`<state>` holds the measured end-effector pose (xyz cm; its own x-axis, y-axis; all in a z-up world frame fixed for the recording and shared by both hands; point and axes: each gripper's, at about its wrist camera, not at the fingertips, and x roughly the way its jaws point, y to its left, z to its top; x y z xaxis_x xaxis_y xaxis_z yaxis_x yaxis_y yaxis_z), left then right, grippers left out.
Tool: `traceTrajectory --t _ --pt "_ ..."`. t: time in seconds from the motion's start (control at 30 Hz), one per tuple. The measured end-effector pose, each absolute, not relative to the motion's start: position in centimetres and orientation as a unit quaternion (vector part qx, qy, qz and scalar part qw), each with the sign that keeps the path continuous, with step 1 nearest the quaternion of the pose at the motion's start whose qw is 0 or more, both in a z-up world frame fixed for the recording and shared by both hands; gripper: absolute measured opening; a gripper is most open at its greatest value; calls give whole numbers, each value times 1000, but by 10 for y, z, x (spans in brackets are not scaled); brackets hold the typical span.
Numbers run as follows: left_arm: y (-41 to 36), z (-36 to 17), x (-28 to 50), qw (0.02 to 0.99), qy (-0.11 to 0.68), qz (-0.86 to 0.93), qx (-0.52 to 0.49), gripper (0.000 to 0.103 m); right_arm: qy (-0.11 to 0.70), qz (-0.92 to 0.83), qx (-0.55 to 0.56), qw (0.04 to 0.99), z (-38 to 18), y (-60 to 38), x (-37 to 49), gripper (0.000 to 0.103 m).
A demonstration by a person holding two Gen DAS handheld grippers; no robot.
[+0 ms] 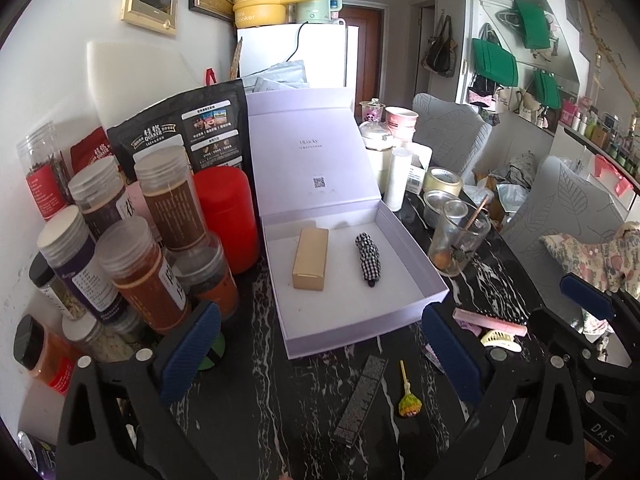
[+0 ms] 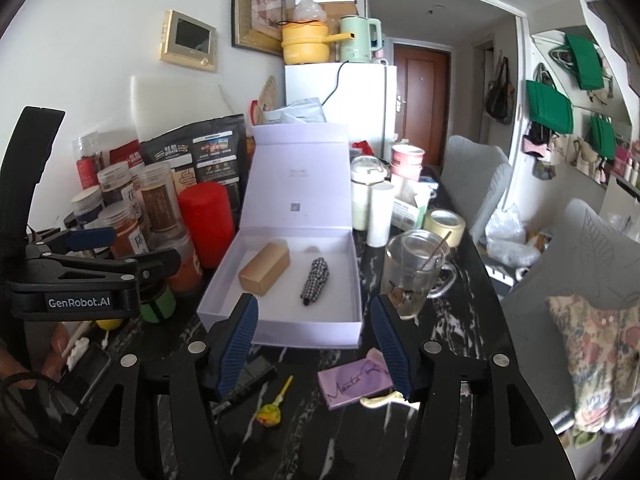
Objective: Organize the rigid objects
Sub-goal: 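Withdraw both open tools from the white box back over the table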
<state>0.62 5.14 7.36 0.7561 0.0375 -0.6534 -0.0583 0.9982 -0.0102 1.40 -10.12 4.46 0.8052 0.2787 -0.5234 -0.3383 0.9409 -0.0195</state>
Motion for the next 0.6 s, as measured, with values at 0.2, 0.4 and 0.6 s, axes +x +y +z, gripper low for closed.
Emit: traceTrajectory --t 0.2,0.4,0.6 --pt "41 58 -7 934 356 16 10 103 277 158 -45 947 33 -112 5 61" --pt "31 37 -11 927 375 0 31 103 287 150 -39 945 19 -120 1 61" --pt "27 16 -12 917 398 -17 33 103 302 154 -29 940 1 -122 -1 61"
